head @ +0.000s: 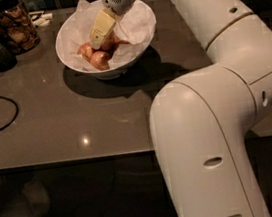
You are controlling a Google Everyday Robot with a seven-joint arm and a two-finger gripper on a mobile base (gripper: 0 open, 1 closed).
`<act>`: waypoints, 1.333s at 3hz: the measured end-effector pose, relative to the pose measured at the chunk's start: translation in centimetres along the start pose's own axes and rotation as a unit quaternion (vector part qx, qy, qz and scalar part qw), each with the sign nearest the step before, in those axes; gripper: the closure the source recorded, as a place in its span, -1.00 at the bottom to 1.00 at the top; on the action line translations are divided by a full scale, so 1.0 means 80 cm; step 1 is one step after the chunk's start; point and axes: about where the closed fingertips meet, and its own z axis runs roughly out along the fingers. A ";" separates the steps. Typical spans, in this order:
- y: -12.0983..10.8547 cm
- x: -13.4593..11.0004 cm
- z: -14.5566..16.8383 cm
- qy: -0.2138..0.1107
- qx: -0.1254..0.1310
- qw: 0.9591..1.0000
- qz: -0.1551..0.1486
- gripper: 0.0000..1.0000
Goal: Pick apple from white bowl
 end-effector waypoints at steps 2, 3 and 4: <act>-0.008 0.004 0.014 0.008 -0.004 1.000 0.005 -0.74; -0.010 0.005 0.020 0.011 -0.006 1.000 0.009 -0.74; -0.010 0.005 0.020 0.011 -0.006 1.000 0.009 -0.39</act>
Offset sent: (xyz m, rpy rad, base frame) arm 0.0100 -0.0085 -0.0090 -0.0299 0.0452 -0.0068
